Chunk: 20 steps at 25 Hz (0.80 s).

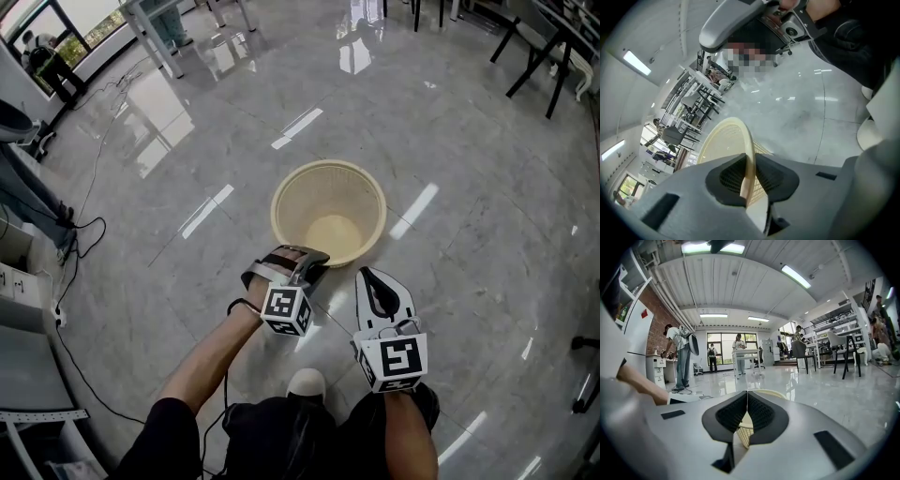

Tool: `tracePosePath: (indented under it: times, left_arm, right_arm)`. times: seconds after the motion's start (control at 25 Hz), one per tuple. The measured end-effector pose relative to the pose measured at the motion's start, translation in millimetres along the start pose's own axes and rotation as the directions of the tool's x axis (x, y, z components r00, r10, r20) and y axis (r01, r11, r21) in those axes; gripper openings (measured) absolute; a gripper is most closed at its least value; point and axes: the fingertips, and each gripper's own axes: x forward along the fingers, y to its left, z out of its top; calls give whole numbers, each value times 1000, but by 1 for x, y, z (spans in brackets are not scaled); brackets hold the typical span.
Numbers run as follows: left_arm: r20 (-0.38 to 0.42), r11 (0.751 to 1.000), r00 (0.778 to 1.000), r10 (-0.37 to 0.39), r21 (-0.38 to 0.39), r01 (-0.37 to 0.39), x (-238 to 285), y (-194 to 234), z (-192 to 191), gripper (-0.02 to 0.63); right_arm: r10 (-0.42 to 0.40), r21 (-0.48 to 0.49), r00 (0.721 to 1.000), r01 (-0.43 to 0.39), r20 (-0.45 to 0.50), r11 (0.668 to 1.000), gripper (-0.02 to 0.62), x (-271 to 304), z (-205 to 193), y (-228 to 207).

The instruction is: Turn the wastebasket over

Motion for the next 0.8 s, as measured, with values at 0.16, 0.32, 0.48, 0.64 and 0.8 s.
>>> tracePosePath:
  times: [0.16, 0.32, 0.48, 0.64, 0.8]
  left_arm:
    - [37, 1000, 999, 3, -31, -2, -5, -1, 5, 57]
    - [113, 983, 993, 27, -184, -6, -17, 7, 15, 57]
    - [186, 899, 979, 79, -437, 11, -35, 27, 26, 57]
    - [281, 741, 950, 140, -666, 88, -47, 40, 25, 57]
    - [323, 529, 923, 211, -832, 170, -55, 38, 12, 57]
  right_arm:
    - [6, -7, 1000, -6, -7, 1000, 12, -2, 0, 1]
    - [-3, -4, 1000, 3, -10, 1000, 12, -4, -1, -3]
    - [-9, -2, 1000, 9, -17, 1000, 12, -5, -4, -8]
    - [-16, 0, 1000, 16, -23, 1000, 12, -6, -6, -12]
    - [-39, 1, 999, 39, -31, 999, 12, -9, -9, -21]
